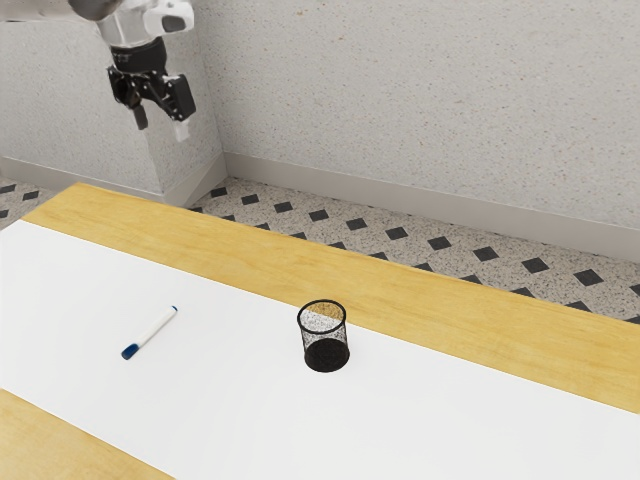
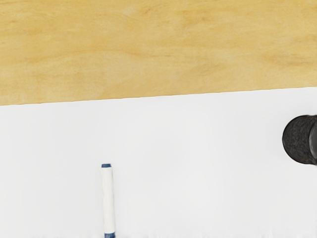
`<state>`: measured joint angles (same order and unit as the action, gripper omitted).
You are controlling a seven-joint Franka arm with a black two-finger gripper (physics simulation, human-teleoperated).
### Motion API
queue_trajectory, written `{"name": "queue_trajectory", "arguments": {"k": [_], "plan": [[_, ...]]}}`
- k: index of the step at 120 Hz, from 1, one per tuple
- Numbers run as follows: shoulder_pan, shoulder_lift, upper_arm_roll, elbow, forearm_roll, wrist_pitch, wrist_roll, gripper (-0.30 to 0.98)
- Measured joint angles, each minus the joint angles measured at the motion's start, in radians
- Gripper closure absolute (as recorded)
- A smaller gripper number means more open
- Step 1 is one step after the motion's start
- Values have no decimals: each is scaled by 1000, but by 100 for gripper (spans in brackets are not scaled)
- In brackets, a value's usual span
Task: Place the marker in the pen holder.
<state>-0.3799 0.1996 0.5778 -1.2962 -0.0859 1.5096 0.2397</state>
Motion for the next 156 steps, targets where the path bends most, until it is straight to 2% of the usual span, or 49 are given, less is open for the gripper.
{"name": "queue_trajectory", "arguments": {"k": [13, 20, 36, 55, 69, 88, 103, 123, 156], "plan": [[150, -139, -188, -191, 60, 50, 6, 2], [214, -201, -238, -314, 77, 99, 9, 2], [289, -261, -261, -468, 97, 183, 18, 2], [352, -326, -265, -850, 144, 380, 72, 2], [368, -321, -265, -1008, 164, 522, 106, 2], [353, -219, -269, -1026, 173, 682, 144, 2], [332, -141, -271, -998, 149, 756, 158, 2], [336, -79, -270, -972, 58, 800, 136, 2], [342, 46, -267, -873, 38, 829, 135, 2]]}}
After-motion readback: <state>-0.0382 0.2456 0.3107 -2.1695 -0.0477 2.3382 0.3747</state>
